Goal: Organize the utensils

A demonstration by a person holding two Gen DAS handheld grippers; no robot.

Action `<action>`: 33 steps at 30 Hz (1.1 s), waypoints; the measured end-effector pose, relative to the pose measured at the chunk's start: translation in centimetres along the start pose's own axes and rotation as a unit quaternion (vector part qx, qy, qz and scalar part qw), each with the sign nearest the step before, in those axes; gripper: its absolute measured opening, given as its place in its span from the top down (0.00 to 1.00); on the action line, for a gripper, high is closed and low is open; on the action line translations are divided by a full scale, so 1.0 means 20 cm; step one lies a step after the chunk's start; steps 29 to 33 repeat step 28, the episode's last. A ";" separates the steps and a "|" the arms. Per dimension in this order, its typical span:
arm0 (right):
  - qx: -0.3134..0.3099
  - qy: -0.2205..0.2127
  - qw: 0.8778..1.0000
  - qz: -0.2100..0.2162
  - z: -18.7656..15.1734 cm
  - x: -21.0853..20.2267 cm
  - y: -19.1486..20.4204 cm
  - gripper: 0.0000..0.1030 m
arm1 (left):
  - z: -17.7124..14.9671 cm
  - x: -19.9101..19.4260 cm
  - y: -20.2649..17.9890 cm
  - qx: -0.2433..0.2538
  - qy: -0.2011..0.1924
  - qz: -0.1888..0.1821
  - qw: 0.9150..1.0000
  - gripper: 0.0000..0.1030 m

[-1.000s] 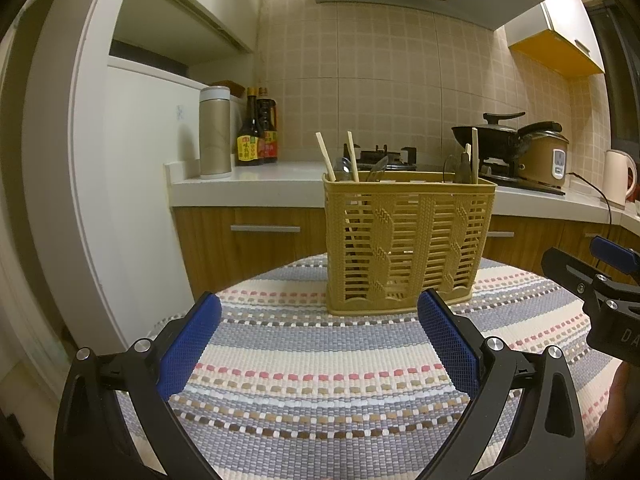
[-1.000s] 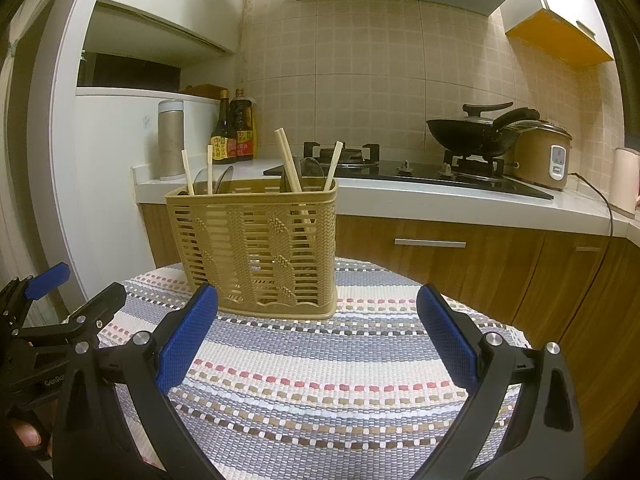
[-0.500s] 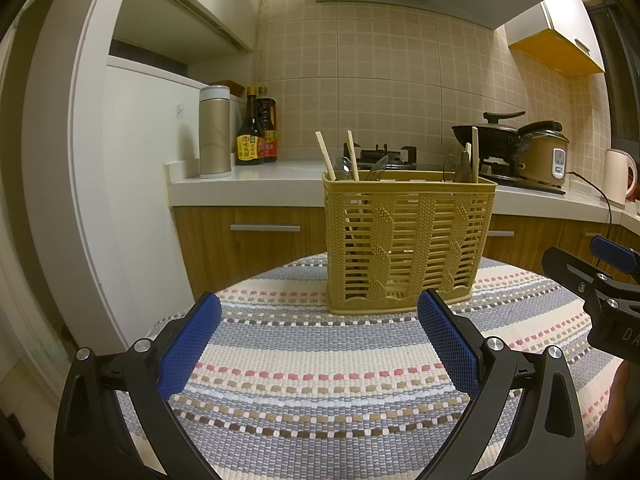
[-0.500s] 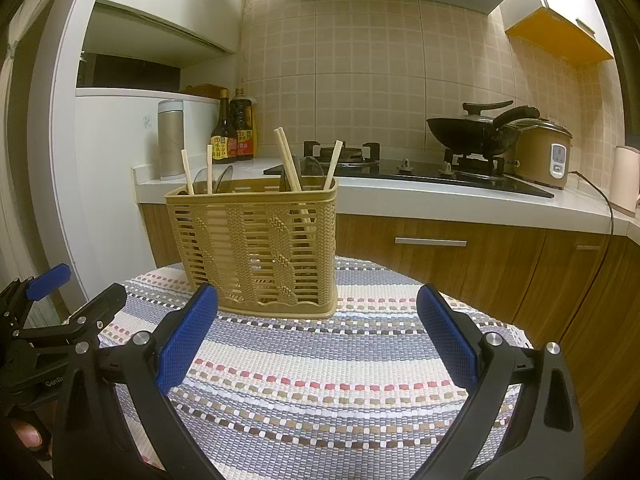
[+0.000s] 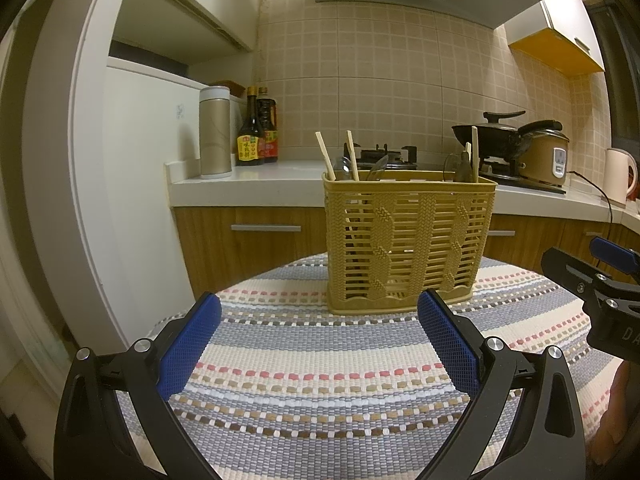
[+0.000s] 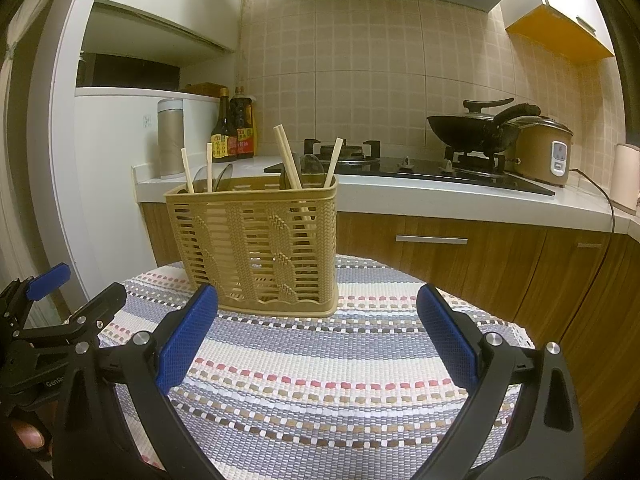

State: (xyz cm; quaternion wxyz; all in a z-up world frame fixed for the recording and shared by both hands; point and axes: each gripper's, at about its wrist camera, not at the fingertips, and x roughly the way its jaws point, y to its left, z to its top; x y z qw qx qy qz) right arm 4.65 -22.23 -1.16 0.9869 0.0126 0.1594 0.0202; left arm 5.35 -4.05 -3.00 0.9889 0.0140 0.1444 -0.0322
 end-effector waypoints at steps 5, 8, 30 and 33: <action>0.000 0.001 1.000 0.000 0.00 0.00 0.00 0.08 | -0.01 0.00 0.01 -0.002 0.002 -0.006 1.000 0.07; 0.000 0.002 1.000 0.000 0.00 0.00 0.00 0.08 | 0.00 0.00 0.01 -0.003 0.005 -0.009 1.000 0.07; 0.000 0.004 1.000 0.001 -0.01 0.01 0.01 0.08 | 0.01 -0.01 0.03 -0.016 0.005 -0.022 1.000 0.07; 0.000 0.004 1.000 0.001 -0.01 0.01 0.01 0.08 | 0.01 -0.01 0.03 -0.016 0.005 -0.022 1.000 0.07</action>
